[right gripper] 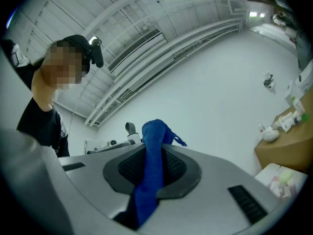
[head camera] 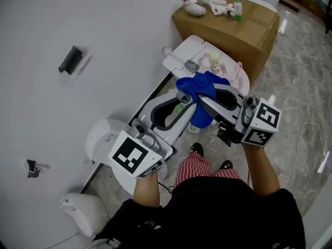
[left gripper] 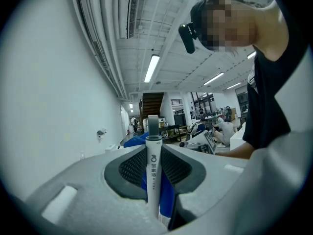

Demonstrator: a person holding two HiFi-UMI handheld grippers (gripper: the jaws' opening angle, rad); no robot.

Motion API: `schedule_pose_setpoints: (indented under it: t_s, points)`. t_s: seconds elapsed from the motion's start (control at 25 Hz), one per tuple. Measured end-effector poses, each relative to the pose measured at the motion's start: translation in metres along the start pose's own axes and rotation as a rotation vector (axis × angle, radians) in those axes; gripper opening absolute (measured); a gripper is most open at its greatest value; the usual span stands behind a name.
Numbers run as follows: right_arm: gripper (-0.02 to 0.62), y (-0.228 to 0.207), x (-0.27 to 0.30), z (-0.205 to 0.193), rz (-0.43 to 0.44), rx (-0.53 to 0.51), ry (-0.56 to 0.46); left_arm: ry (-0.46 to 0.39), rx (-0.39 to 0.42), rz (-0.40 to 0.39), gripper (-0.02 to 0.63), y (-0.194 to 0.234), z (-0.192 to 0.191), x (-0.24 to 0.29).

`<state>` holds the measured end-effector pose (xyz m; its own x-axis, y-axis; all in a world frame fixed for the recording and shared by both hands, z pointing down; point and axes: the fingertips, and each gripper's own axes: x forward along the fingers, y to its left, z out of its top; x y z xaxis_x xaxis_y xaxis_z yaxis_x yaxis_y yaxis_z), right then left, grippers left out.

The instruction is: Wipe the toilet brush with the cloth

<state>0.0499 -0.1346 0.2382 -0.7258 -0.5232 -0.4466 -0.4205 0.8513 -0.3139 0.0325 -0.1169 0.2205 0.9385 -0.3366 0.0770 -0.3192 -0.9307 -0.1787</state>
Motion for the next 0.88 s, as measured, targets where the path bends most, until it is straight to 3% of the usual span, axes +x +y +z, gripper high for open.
schedule_pose_setpoints:
  t_s: [0.88]
  points:
    - [0.063,-0.007,0.0,-0.038,-0.074,0.036,0.055,-0.042,0.006,0.034,0.091,0.001,0.016,-0.017]
